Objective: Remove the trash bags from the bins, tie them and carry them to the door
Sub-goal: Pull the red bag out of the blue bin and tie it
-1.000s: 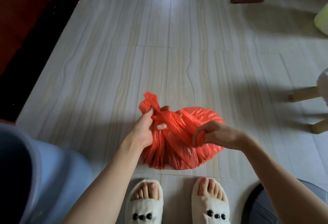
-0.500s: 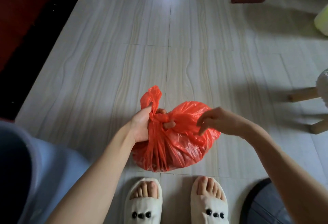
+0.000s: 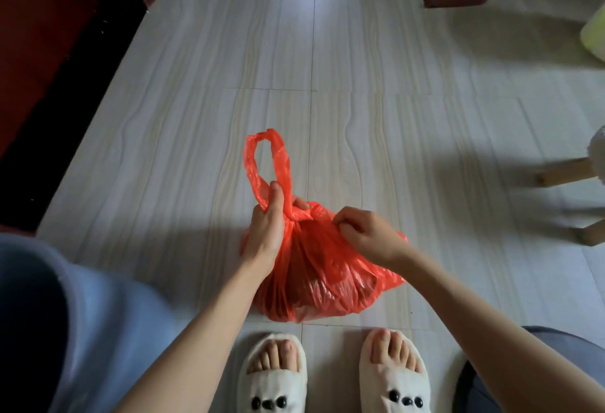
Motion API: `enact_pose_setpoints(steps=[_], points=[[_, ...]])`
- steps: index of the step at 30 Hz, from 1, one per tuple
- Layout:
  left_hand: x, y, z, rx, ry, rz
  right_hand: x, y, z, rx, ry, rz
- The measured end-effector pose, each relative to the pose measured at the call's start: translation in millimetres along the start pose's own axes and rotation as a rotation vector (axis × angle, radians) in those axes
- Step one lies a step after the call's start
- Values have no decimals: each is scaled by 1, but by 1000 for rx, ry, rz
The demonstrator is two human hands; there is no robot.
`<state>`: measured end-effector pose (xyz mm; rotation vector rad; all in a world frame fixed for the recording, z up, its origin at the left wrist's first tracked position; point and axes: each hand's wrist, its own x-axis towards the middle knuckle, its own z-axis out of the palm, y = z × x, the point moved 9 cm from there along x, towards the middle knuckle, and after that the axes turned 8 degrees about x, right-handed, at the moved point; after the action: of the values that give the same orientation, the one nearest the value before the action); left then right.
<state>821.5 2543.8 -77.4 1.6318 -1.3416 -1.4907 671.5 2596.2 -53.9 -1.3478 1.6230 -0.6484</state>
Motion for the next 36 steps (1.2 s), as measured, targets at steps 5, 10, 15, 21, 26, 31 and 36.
enact_pose_setpoints(steps=[5,10,15,21,26,31,36], points=[[-7,3,2,-71,41,66,0,-4,5,64,-12,-12],[-14,14,7,103,62,174,-7,-7,18,84,-55,-86],[4,-8,13,-491,-24,27,-12,-17,17,6,19,-217],[7,-27,21,-675,-68,-192,-12,-12,26,130,29,-118],[-2,-13,21,-846,-73,-189,0,9,19,414,137,147],[-1,-4,17,-813,-38,-160,-2,17,42,701,71,318],[-3,-8,19,-796,-54,-193,0,15,50,766,-61,377]])
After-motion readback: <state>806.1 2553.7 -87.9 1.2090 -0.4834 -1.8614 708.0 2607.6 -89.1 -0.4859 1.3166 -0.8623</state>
